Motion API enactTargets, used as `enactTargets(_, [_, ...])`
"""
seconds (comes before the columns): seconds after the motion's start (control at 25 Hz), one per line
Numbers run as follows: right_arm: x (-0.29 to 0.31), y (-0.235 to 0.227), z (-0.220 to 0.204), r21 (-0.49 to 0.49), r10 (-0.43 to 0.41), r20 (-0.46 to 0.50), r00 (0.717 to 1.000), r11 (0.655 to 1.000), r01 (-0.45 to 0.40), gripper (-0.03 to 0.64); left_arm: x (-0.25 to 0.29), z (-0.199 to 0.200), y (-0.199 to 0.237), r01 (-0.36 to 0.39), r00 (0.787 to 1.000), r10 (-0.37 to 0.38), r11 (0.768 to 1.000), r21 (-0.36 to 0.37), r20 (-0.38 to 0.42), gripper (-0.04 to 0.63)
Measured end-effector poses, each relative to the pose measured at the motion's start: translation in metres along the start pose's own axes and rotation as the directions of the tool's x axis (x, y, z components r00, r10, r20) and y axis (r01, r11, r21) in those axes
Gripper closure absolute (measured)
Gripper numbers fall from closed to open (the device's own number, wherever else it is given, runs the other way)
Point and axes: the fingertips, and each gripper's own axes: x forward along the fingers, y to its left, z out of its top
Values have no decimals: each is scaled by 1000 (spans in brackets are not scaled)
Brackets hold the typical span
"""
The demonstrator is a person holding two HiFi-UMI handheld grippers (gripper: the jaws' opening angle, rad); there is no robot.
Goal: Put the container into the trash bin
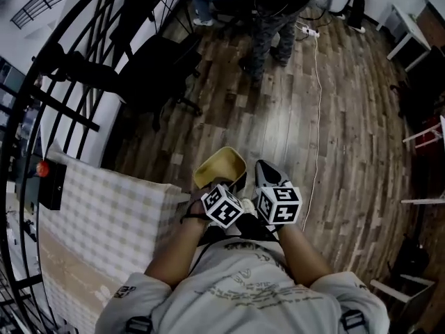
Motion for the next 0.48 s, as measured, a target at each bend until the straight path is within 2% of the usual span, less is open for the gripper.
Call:
enactTargets(0.24, [45, -25, -49, 24, 62, -130, 990, 998, -60, 614, 62, -26, -15, 52, 997, -56, 996, -79, -51, 586])
enactTargets(0.48, [121, -58, -117, 25, 98, -224, 970, 995, -95, 614, 161, -74, 5, 54, 993, -69, 986, -155, -94, 586])
